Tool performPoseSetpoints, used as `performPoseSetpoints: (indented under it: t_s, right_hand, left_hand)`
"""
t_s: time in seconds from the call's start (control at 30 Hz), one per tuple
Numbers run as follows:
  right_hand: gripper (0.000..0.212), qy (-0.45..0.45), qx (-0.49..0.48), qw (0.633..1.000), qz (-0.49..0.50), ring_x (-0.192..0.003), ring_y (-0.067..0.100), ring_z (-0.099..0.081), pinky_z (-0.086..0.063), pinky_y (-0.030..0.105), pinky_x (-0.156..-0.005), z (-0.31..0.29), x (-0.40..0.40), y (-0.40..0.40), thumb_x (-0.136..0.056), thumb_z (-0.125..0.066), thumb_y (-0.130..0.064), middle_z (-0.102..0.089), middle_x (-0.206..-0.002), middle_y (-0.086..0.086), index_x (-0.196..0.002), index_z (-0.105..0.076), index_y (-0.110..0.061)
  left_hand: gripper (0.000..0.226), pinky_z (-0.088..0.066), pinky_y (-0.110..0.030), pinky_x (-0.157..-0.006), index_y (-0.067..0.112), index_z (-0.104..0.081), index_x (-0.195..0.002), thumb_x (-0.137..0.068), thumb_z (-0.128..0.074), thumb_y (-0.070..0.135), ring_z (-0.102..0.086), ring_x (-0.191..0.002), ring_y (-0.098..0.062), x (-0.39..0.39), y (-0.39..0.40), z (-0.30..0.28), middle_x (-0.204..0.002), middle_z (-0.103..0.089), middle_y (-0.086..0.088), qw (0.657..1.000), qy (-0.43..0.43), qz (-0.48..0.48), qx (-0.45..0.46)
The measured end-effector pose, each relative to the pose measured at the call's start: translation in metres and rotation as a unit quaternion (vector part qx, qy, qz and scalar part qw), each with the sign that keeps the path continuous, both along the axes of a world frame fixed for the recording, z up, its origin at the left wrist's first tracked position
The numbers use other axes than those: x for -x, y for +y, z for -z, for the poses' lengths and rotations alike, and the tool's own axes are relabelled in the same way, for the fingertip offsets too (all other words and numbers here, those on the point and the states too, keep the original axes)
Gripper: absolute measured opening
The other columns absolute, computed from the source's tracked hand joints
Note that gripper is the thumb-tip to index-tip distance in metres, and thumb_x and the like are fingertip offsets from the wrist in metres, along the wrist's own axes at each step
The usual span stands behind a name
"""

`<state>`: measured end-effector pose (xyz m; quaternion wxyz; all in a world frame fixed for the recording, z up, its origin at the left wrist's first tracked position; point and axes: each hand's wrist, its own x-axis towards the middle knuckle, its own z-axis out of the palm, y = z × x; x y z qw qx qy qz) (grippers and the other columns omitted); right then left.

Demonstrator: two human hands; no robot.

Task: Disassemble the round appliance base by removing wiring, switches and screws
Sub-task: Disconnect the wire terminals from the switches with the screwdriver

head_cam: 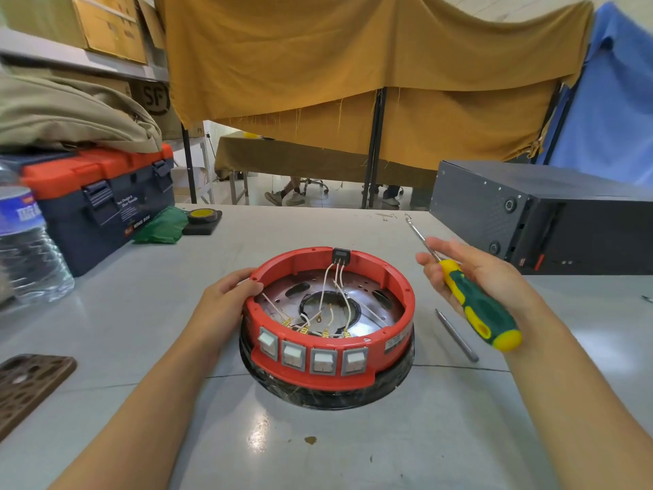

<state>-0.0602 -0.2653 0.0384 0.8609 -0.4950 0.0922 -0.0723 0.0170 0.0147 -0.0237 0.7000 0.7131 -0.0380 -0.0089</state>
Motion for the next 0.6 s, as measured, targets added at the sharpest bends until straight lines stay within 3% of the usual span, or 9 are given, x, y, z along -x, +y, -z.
performPoseSetpoints:
  t_s: [0.1,0.2,0.3,0.43,0.6]
  right_hand:
    - [0.026,-0.002,-0.060,0.996,-0.063,-0.075,0.024,-0.073,-0.061,0.029,-0.060,-0.007,0.002,0.001,-0.098,-0.042,-0.009,-0.073,-0.095,0.022,-0.108,-0.063,0.001]
    - [0.034,-0.046,-0.103,0.987,-0.112,-0.099,0.033,-0.069,-0.061,0.031,-0.067,-0.006,0.005,0.004,-0.089,-0.042,-0.005,-0.066,-0.114,0.026,-0.111,-0.064,0.009]
    - [0.039,-0.076,-0.131,0.980,-0.128,-0.108,0.039,-0.064,-0.060,0.032,-0.074,-0.001,0.004,0.006,-0.090,-0.040,-0.007,-0.060,-0.122,0.030,-0.117,-0.059,0.014]
    - [0.037,-0.080,-0.169,0.977,-0.104,-0.104,0.038,-0.066,-0.060,0.027,-0.063,0.002,-0.001,0.013,-0.086,-0.047,-0.005,-0.062,-0.119,0.030,-0.119,-0.054,0.010]
    - [0.023,-0.054,-0.229,0.970,-0.053,-0.085,0.037,-0.071,-0.057,0.022,-0.051,0.004,-0.006,0.022,-0.077,-0.056,-0.005,-0.069,-0.096,0.028,-0.081,-0.072,0.011]
  left_hand:
    - [0.025,-0.051,-0.015,-0.056,0.029,-0.067,-0.097,-0.091,-0.050,0.012,-0.061,-0.050,-0.005,-0.001,0.000,0.001,-0.055,-0.065,0.007,1.000,-0.012,-0.001,-0.014]
    - [0.026,-0.049,-0.020,-0.065,0.031,-0.066,-0.102,-0.091,-0.050,0.013,-0.062,-0.057,-0.008,-0.002,0.000,0.002,-0.067,-0.066,0.002,0.999,-0.023,-0.006,-0.032]
    - [0.027,-0.050,-0.025,-0.072,0.029,-0.066,-0.106,-0.091,-0.051,0.013,-0.063,-0.066,-0.014,-0.002,0.001,0.002,-0.081,-0.070,-0.004,0.999,-0.025,-0.002,-0.035]
    - [0.028,-0.053,-0.024,-0.071,0.026,-0.068,-0.103,-0.090,-0.051,0.009,-0.064,-0.076,-0.018,-0.001,-0.001,-0.002,-0.092,-0.073,-0.004,1.000,-0.018,0.013,-0.012]
    - [0.028,-0.054,-0.030,-0.075,0.028,-0.068,-0.099,-0.090,-0.050,0.009,-0.065,-0.076,-0.020,-0.002,-0.002,-0.002,-0.092,-0.073,-0.004,0.999,-0.008,0.031,0.000]
